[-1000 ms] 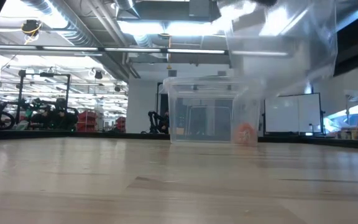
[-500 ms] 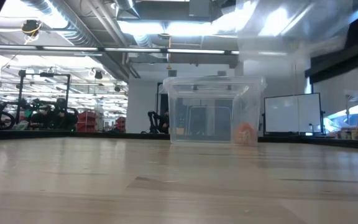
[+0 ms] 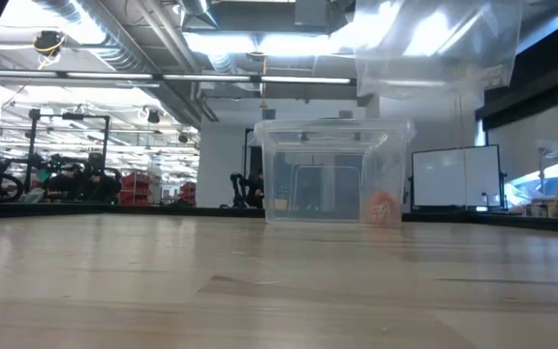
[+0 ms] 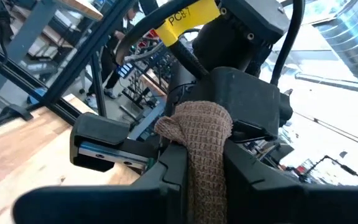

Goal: Roll bandage
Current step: Put the brown bandage into the transparent zip bag

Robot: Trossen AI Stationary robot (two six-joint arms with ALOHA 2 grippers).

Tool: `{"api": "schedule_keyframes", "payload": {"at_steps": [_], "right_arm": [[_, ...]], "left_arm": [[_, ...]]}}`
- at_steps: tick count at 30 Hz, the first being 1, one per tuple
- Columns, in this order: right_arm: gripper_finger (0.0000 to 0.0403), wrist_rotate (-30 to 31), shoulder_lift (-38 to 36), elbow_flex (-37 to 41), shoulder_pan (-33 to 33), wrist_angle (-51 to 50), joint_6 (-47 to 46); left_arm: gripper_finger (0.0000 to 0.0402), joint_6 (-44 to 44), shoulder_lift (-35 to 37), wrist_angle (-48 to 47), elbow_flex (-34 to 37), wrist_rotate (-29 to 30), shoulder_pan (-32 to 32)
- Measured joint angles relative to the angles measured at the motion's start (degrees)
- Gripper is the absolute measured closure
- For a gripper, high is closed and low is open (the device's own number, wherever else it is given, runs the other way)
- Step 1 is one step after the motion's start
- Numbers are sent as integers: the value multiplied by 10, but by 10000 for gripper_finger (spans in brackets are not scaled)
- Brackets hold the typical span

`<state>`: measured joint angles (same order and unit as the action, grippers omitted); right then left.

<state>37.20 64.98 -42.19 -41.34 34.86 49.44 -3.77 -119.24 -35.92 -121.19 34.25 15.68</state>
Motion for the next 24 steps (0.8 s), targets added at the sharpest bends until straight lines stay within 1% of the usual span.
{"api": "schedule_keyframes", "payload": {"at_steps": [5, 10, 13, 17, 19, 21, 23, 24], "right_arm": [[345, 59, -7, 0, -4, -17, 17], [345, 96, -18, -1, -4, -47, -11], [343, 150, -22, -6, -3, -50, -14], [346, 220, -19, -4, -3, -91, -11], [346, 267, -20, -4, -4, -86, 0], [346, 301, -26, -4, -15, -77, 10], [345, 299, -40, -3, -30, -60, 17], [345, 288, -46, -3, -34, -41, 20]], "left_arm": [[399, -23, 0, -7, 1, 15, 3], [399, -54, 0, -7, -2, 16, 10], [399, -79, 2, -13, -9, 11, 15], [399, -95, 9, -19, -28, 21, 16], [399, -87, 17, -36, -34, 33, 13], [399, -60, 21, -60, -35, 63, 7], [399, -30, 24, -91, -34, 75, -3], [399, -14, 24, -95, -34, 75, -9]]}}
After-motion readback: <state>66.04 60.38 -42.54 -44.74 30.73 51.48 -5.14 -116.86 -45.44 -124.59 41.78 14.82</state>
